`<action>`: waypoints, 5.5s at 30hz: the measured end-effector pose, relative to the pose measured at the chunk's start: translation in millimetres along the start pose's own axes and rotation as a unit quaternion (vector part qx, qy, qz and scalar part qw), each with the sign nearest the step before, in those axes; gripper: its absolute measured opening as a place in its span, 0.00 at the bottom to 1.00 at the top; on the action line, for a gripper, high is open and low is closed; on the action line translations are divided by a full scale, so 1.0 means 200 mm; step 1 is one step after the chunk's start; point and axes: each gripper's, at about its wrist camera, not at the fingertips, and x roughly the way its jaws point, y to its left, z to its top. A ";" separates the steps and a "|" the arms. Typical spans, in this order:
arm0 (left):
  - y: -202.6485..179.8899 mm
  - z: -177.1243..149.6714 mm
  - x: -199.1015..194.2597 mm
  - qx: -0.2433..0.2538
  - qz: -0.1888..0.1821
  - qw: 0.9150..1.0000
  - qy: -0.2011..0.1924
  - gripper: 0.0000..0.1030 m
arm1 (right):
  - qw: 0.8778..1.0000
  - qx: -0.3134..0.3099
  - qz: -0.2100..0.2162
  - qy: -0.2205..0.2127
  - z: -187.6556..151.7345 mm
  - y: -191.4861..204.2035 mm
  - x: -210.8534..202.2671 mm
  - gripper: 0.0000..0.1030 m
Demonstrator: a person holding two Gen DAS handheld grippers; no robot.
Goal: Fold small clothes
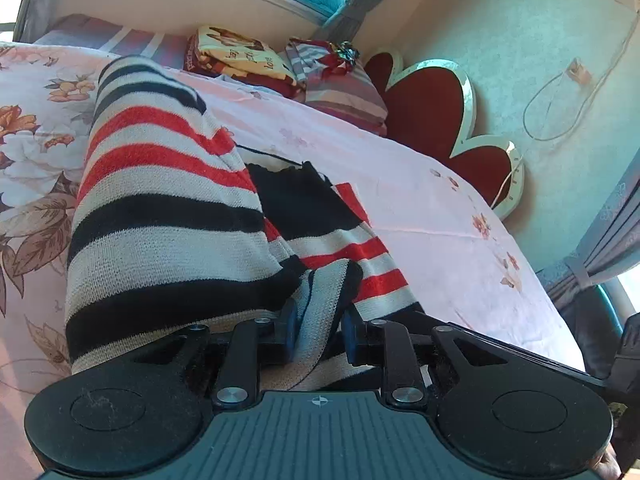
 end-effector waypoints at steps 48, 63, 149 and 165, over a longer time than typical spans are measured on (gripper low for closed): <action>0.06 -0.07 -0.17 0.118 0.142 0.983 -0.023 1.00 | 0.993 0.097 0.055 0.032 0.00 -0.22 -0.06 0.20; 0.10 -0.20 -0.26 0.099 0.116 0.988 0.005 1.00 | 0.988 0.124 0.038 0.079 -0.12 -0.32 -0.06 0.03; 0.07 0.06 0.17 0.043 0.178 0.983 0.005 1.00 | 0.992 -0.126 -0.015 -0.014 0.23 0.09 0.24 0.36; -0.05 0.00 -0.02 0.066 0.191 0.979 -0.013 1.00 | 0.995 -0.099 -0.001 -0.016 0.15 0.03 0.07 0.38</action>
